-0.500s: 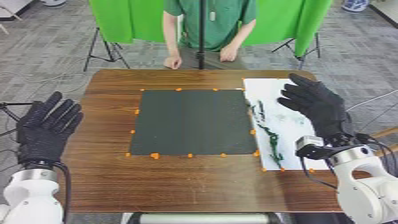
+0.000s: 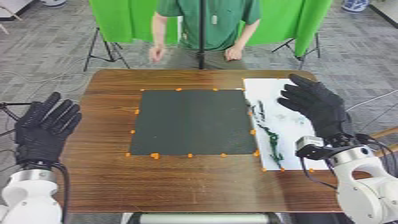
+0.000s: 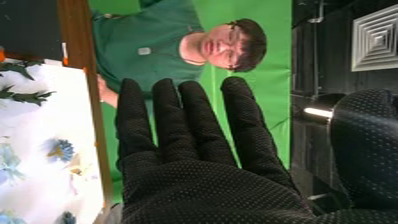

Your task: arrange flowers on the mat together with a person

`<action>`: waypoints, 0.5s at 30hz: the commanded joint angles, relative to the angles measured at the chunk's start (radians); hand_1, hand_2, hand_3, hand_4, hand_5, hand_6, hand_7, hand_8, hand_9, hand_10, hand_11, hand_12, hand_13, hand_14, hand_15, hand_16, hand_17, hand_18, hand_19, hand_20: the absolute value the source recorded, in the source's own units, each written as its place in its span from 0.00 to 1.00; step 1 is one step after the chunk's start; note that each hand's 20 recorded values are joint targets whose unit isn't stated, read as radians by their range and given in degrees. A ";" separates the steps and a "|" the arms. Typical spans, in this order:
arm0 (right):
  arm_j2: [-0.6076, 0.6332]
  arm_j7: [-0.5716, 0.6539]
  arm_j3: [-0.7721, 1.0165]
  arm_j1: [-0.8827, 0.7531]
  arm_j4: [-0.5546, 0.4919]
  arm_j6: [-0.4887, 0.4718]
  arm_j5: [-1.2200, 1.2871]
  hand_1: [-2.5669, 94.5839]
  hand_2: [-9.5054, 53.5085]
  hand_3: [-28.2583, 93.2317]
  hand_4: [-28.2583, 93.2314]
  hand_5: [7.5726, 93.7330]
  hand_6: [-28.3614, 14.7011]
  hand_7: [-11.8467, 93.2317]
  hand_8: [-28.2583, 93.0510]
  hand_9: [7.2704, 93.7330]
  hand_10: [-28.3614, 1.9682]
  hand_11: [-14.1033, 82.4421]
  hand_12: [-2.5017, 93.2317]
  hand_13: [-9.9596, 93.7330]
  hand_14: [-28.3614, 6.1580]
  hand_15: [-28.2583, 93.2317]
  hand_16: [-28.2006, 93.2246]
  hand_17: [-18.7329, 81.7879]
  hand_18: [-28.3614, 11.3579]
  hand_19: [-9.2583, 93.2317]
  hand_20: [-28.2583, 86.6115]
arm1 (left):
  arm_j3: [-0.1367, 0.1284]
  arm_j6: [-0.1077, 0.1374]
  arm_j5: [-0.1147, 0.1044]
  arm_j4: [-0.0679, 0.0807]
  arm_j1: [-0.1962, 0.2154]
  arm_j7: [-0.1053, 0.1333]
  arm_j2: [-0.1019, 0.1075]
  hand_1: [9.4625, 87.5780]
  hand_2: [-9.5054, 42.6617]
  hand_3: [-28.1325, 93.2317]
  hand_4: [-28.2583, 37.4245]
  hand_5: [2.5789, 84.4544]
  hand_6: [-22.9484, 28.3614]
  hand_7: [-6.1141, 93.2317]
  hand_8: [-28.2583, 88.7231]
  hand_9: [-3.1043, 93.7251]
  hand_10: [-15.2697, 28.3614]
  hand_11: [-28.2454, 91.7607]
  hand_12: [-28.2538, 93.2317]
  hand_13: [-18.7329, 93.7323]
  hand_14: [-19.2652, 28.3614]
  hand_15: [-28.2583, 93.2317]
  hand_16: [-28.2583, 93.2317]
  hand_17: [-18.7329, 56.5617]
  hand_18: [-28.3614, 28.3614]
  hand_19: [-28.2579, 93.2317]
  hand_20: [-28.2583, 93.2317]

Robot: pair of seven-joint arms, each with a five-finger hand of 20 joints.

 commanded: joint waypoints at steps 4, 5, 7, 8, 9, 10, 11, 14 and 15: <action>0.005 0.006 0.013 -0.021 -0.009 0.017 0.001 0.16 0.34 0.83 0.02 0.33 0.56 0.25 0.16 0.35 0.35 0.19 0.21 0.39 0.40 0.32 0.42 0.33 0.30 0.34 0.37 | -0.006 -0.002 -0.010 -0.002 0.029 0.003 -0.012 0.28 0.43 0.81 0.00 0.48 0.61 0.23 0.15 0.43 0.74 0.45 0.32 0.42 0.75 0.55 0.16 0.21 0.79 0.57 0.30; 0.004 0.006 0.014 -0.021 -0.009 0.015 0.001 0.16 0.34 0.83 0.02 0.33 0.56 0.25 0.16 0.35 0.35 0.19 0.21 0.39 0.40 0.32 0.42 0.33 0.29 0.35 0.37 | -0.004 -0.002 -0.013 -0.003 0.029 0.005 -0.011 0.28 0.43 0.81 0.00 0.48 0.61 0.23 0.15 0.43 0.74 0.45 0.32 0.42 0.75 0.55 0.16 0.21 0.79 0.57 0.30; 0.004 0.006 0.011 -0.019 -0.009 0.016 0.002 0.16 0.34 0.83 0.02 0.33 0.56 0.25 0.16 0.35 0.35 0.19 0.21 0.39 0.40 0.32 0.42 0.33 0.29 0.35 0.37 | -0.005 -0.004 -0.012 0.000 0.025 0.002 -0.010 0.28 0.43 0.81 0.00 0.48 0.61 0.23 0.15 0.43 0.74 0.45 0.32 0.42 0.75 0.55 0.16 0.21 0.79 0.57 0.30; 0.004 0.007 0.012 -0.018 -0.008 0.012 0.001 0.16 0.34 0.83 0.02 0.33 0.56 0.25 0.16 0.35 0.35 0.19 0.21 0.39 0.40 0.32 0.42 0.33 0.29 0.35 0.37 | -0.005 -0.004 -0.011 -0.002 0.027 0.005 -0.011 0.28 0.43 0.81 0.00 0.48 0.61 0.23 0.15 0.43 0.74 0.45 0.32 0.42 0.75 0.55 0.16 0.21 0.79 0.57 0.31; 0.003 0.007 0.013 -0.020 -0.009 0.010 0.001 0.16 0.34 0.83 0.02 0.33 0.56 0.25 0.16 0.35 0.35 0.19 0.21 0.39 0.40 0.32 0.42 0.33 0.29 0.35 0.37 | -0.005 -0.004 -0.011 0.000 0.024 0.003 -0.010 0.28 0.43 0.81 0.00 0.48 0.61 0.23 0.15 0.43 0.74 0.45 0.32 0.42 0.75 0.55 0.16 0.21 0.79 0.57 0.31; 0.003 0.007 0.011 -0.018 -0.008 0.013 0.001 0.16 0.34 0.83 0.02 0.33 0.56 0.25 0.16 0.35 0.35 0.19 0.21 0.39 0.40 0.32 0.42 0.33 0.29 0.35 0.37 | -0.004 -0.006 -0.011 0.003 0.019 0.002 -0.010 0.28 0.43 0.81 0.00 0.48 0.61 0.23 0.15 0.43 0.74 0.45 0.32 0.42 0.75 0.55 0.16 0.21 0.80 0.57 0.31; 0.002 0.007 0.012 -0.018 -0.008 0.012 0.001 0.16 0.34 0.83 0.02 0.33 0.56 0.25 0.16 0.35 0.35 0.19 0.21 0.39 0.40 0.32 0.42 0.33 0.29 0.35 0.37 | -0.004 -0.006 -0.010 0.001 0.021 0.002 -0.009 0.28 0.43 0.81 0.00 0.48 0.61 0.23 0.15 0.43 0.74 0.45 0.32 0.42 0.75 0.55 0.16 0.21 0.80 0.57 0.31; 0.003 0.007 0.011 -0.021 -0.010 0.011 0.001 0.16 0.34 0.83 0.02 0.33 0.56 0.25 0.16 0.35 0.36 0.19 0.21 0.39 0.39 0.32 0.42 0.33 0.29 0.35 0.37 | -0.002 -0.009 -0.006 0.005 0.020 -0.007 -0.010 0.28 0.43 0.81 0.00 0.48 0.61 0.23 0.15 0.43 0.74 0.46 0.32 0.42 0.75 0.55 0.16 0.21 0.80 0.57 0.31; 0.001 0.008 0.013 -0.024 -0.011 0.009 0.002 0.16 0.34 0.83 0.02 0.33 0.56 0.25 0.16 0.35 0.36 0.19 0.21 0.40 0.39 0.32 0.42 0.33 0.29 0.35 0.37 | 0.001 -0.006 -0.009 0.007 0.018 -0.007 -0.011 0.28 0.43 0.81 0.00 0.48 0.61 0.23 0.15 0.43 0.74 0.46 0.32 0.42 0.75 0.55 0.16 0.21 0.80 0.57 0.31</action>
